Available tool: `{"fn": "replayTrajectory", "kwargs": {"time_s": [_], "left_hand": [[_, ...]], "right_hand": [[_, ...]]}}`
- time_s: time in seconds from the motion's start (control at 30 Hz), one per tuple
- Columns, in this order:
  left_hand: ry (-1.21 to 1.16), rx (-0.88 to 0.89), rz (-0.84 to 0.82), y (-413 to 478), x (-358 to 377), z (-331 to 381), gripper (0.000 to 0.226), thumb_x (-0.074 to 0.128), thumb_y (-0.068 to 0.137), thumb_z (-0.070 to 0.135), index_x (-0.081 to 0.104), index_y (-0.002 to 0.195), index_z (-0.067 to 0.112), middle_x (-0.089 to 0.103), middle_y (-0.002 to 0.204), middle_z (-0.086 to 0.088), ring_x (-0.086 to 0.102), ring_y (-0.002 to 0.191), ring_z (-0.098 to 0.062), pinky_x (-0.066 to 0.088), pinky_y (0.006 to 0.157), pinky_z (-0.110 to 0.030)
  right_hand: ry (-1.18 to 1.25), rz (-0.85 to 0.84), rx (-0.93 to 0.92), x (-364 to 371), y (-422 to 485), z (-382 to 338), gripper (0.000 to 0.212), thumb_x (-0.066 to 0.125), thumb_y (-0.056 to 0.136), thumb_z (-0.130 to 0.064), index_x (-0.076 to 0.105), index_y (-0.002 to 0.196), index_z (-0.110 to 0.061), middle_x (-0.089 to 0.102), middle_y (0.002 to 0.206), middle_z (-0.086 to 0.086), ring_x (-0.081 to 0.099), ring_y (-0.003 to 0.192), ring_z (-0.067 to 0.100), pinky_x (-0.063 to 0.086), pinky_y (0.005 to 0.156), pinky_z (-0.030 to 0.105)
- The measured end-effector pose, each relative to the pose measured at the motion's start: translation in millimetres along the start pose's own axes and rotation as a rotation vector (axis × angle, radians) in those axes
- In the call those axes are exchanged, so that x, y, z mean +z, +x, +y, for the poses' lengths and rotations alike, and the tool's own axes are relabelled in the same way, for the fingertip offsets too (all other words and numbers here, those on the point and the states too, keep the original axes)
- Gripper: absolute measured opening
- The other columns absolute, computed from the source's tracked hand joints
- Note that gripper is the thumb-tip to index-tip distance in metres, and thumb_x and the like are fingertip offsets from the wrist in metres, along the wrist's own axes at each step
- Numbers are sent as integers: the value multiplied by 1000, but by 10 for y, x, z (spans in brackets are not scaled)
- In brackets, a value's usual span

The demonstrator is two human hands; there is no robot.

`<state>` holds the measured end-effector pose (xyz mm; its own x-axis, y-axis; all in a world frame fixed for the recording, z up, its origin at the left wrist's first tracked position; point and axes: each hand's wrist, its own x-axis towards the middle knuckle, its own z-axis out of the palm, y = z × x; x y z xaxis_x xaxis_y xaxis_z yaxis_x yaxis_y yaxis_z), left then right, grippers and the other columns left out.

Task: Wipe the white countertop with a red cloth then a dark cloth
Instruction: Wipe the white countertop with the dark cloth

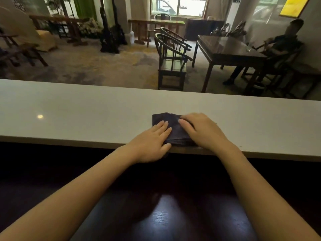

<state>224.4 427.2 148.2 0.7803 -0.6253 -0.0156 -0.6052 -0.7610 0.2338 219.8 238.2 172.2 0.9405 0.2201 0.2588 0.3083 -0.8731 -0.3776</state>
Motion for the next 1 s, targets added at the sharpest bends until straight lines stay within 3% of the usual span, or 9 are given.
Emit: {"fn": "replayTrajectory", "kwargs": {"time_s": [0.07,0.13,0.2,0.27,0.37,0.5,0.67,0.83,1.0], "left_hand": [[-184,32,27,0,-98,-67,50,30,97,34,24,144,17,14,156,-1,5,140,-4,-6,103,-9],[-295,40,122,-39,-172,-219,42,28,99,30,40,138,20,30,152,1,18,136,0,5,106,-10],[-194,-32,153,-99,-178,-484,43,25,99,32,37,139,23,28,152,0,18,140,-8,8,113,-26],[-3,-198,125,-184,-148,-825,48,21,98,37,21,144,27,13,157,0,6,144,-14,2,115,-39],[147,-412,144,-380,-146,-1323,52,14,95,43,9,146,31,1,158,3,-5,144,-15,-5,114,-48],[143,-545,105,-531,-137,-1643,61,10,91,54,3,146,29,-4,158,1,-7,144,-16,-5,114,-49],[115,-548,107,-497,-77,-1708,64,7,89,58,3,146,29,-3,158,1,-4,144,-13,-3,114,-48],[113,-556,125,-474,-65,-1699,64,8,89,56,5,146,29,-2,158,1,-4,144,-14,-3,114,-48],[132,-550,144,-480,-68,-1670,57,9,93,47,8,146,27,2,158,-2,-1,144,-15,-1,114,-50]], "right_hand": [[4,-109,-83,169,128,-97,44,33,96,-42,43,135,-26,48,141,3,41,128,21,31,106,36],[-96,-294,-102,336,142,-95,49,22,95,-50,16,143,-41,19,156,-2,14,143,20,8,115,39],[-173,-345,-80,414,124,-39,50,13,92,-58,2,140,-51,4,159,-6,0,145,18,-2,115,40],[-196,-350,-73,419,104,-26,50,10,90,-61,-1,139,-54,-2,158,-8,-4,145,18,-5,114,40],[-216,-359,-82,399,78,-52,51,7,89,-62,-4,138,-55,-5,158,-8,-6,145,18,-7,113,40],[-251,-325,-90,385,-117,-125,51,2,87,-61,-11,136,-55,-8,158,-9,-8,144,17,-6,114,40],[-418,-250,-134,499,-281,-287,55,6,87,-59,-22,134,-47,-6,158,-3,-5,145,28,0,116,49],[-395,-219,-226,773,-27,-741,61,25,91,-55,-2,144,-42,3,159,1,3,143,38,6,114,56],[-313,-282,-332,1012,350,-1165,61,29,89,-60,4,143,-45,6,159,0,4,143,37,4,112,60]]}}
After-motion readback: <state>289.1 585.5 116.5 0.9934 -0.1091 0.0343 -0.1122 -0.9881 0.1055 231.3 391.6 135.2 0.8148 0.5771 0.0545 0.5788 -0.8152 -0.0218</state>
